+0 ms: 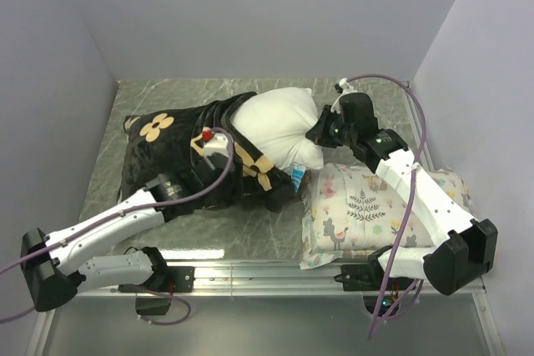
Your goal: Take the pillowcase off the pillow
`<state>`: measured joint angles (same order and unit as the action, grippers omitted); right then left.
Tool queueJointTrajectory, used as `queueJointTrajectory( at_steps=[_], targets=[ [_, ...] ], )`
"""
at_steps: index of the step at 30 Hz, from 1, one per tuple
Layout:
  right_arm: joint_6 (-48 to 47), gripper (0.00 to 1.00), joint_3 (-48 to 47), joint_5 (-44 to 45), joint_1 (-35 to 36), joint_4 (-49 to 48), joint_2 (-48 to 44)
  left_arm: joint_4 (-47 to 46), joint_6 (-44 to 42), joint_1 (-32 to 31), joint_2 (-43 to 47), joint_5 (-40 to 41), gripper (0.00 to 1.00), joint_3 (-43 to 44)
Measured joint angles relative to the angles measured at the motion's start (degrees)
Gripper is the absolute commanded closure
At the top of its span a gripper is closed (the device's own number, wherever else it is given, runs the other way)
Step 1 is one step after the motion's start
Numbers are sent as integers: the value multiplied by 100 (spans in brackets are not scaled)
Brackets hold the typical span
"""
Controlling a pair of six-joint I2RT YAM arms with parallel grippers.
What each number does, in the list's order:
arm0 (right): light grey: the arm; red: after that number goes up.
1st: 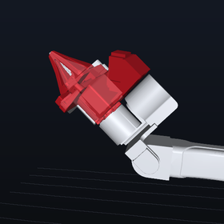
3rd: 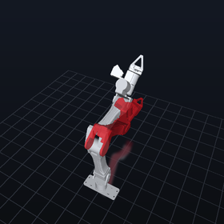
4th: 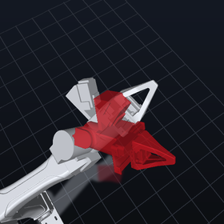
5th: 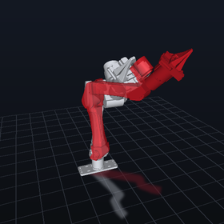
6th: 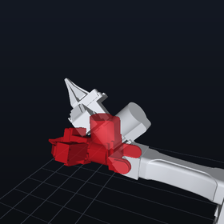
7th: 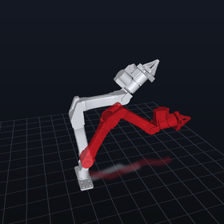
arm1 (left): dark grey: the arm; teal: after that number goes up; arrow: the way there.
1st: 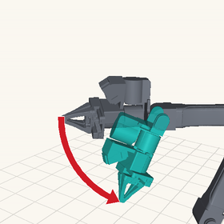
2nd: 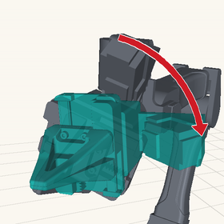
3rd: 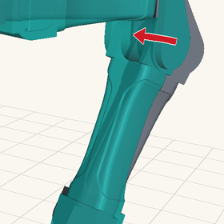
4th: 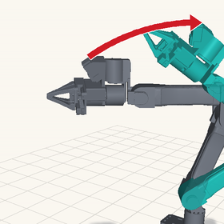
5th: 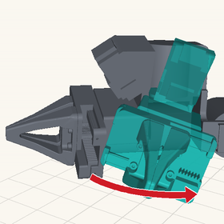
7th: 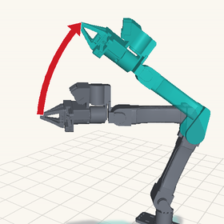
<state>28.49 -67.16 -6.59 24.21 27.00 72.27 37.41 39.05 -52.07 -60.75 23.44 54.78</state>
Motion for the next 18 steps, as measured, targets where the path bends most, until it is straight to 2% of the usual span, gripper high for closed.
queueJointTrajectory(
  at_steps=[1,6,12,18],
  targets=[
    [-2,100,0,11,4,0,0,61,197,-162,-46,142,23,-136],
    [-7,100,4,50,28,4,0,435,1137,-625,-35,837,19,-431],
    [-9,100,11,81,31,4,0,542,2037,-710,219,1342,17,-651],
    [-44,100,13,85,31,7,-2,538,2540,-791,588,1443,15,-1088]
  ],
)
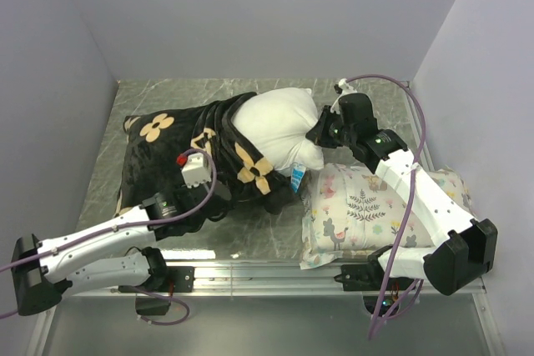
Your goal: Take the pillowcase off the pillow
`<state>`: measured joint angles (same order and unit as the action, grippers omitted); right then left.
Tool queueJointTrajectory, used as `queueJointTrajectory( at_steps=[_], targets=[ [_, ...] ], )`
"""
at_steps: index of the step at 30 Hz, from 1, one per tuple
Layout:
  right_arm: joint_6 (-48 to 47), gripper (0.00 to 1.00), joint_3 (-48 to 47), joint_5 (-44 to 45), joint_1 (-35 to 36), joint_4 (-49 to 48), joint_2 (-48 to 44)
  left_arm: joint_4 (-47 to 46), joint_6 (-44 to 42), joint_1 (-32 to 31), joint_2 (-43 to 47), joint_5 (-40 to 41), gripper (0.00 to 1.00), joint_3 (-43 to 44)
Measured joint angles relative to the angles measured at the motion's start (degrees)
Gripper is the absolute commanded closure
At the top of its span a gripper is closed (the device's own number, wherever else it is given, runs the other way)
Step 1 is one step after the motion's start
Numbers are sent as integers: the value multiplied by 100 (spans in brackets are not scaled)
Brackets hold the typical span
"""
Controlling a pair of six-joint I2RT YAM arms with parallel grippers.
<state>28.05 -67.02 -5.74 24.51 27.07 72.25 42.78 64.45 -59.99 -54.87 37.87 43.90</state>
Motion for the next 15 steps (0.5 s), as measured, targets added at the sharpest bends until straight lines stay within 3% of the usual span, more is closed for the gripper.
queueJointTrajectory(
  at_steps=[5,10,11,14,15],
  targets=[
    [-9,100,17,-2,0,-4,0,-455,17,-9,365,35,12,-286],
    [-22,100,20,15,4,2,0,-874,4,63,-31,238,19,-330],
    [-31,100,20,22,7,4,0,-909,-9,96,-129,291,23,-326],
    [-68,100,17,37,11,28,0,-828,-2,278,-254,376,49,-278],
    [-76,100,17,39,11,42,0,-756,7,415,-260,396,67,-236]
  ],
)
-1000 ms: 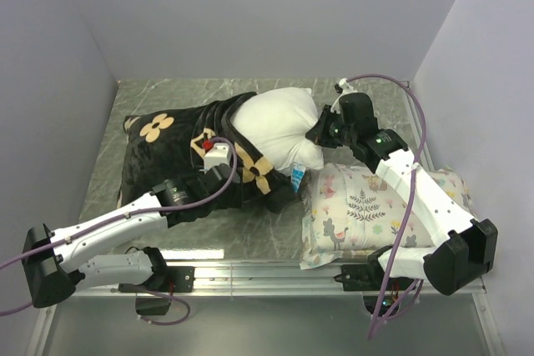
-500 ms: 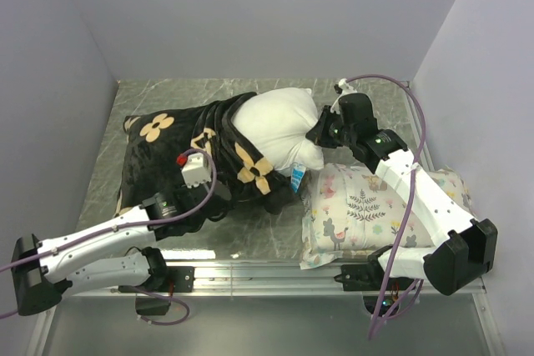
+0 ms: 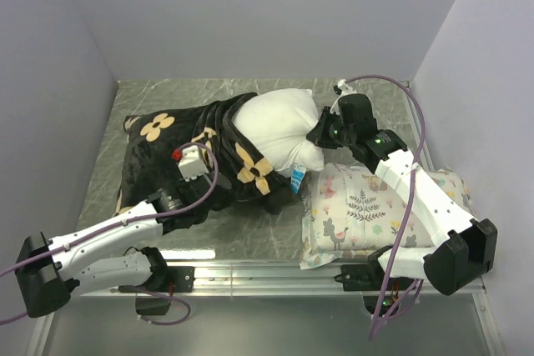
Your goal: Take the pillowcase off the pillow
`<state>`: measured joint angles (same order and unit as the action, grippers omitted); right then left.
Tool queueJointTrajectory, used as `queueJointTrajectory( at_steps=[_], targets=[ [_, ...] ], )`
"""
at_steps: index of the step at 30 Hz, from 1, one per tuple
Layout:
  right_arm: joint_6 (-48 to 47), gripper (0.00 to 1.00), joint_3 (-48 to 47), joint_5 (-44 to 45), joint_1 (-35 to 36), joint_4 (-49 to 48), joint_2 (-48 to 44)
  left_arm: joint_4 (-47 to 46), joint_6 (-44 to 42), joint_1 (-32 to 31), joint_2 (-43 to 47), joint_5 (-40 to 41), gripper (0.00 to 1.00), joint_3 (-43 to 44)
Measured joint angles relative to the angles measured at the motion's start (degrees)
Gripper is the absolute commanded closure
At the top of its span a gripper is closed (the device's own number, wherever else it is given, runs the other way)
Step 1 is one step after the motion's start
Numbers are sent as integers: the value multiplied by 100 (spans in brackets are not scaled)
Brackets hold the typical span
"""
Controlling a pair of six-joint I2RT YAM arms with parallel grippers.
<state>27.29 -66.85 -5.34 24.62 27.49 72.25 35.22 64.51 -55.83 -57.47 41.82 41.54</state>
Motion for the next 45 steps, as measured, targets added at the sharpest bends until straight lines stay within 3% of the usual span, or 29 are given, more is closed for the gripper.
queueJointTrajectory(
  at_steps=[4,11,18,26,30,34,39,40,45],
  targets=[
    [-24,100,-55,-4,0,66,0,151,-92,573,201,-68,99,55],
    [-63,100,-350,-199,-33,234,0,472,-914,2481,1427,-339,100,321],
    [-9,100,-713,-782,-367,389,-96,898,-1886,3770,1414,-522,100,1709],
    [133,100,-603,-1563,-400,407,-870,1707,-2933,3895,774,-651,100,4079],
    [138,100,-409,-1582,13,330,-1303,1978,-3359,3947,339,-765,100,5095],
    [146,100,-26,-1381,638,74,-1364,2175,-3689,4046,-179,-955,100,5543],
    [177,100,437,-1305,671,-240,-651,2302,-3904,4028,-1150,-1204,100,5670],
    [168,90,442,-1279,671,-262,-398,2282,-3941,4006,-1329,-1222,100,5639],
    [149,63,85,-1303,542,-463,763,2024,-4092,3956,-1808,-1309,100,5482]
  ],
)
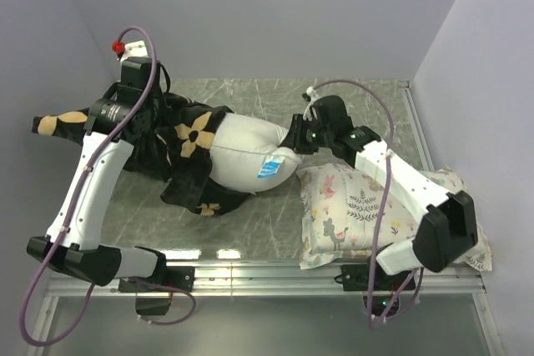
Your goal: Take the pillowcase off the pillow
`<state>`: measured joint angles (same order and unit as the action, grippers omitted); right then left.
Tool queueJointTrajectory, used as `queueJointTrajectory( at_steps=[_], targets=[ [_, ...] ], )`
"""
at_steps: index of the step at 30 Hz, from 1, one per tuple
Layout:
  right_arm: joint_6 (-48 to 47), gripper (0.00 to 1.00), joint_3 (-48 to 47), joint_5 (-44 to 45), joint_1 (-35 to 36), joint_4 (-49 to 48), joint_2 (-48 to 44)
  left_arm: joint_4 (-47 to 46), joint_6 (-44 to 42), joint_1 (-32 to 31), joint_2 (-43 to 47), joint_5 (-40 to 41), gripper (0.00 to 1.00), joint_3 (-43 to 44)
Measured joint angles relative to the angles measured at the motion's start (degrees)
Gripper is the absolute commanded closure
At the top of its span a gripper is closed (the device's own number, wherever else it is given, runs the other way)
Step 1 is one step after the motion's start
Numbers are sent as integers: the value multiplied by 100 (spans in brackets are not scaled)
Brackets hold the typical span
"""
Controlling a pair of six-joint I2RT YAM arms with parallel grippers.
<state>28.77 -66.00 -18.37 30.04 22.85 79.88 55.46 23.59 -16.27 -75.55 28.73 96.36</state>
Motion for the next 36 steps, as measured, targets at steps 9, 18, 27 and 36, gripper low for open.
queueJointTrajectory(
  at_steps=[9,18,27,36],
  targets=[
    [50,42,-1248,-199,-595,-240,1329,-422,-111,-7,-1128,-15,76,321],
    [468,34,-1996,-844,-927,-592,2509,-553,-350,-15,-3187,22,65,1853],
    [1043,24,-1891,-1185,-1478,-1152,2382,-977,-597,35,-4767,46,62,2959],
    [1259,21,-787,-680,-2035,-2090,723,-1906,-645,122,-4717,-295,51,2310]
  ],
)
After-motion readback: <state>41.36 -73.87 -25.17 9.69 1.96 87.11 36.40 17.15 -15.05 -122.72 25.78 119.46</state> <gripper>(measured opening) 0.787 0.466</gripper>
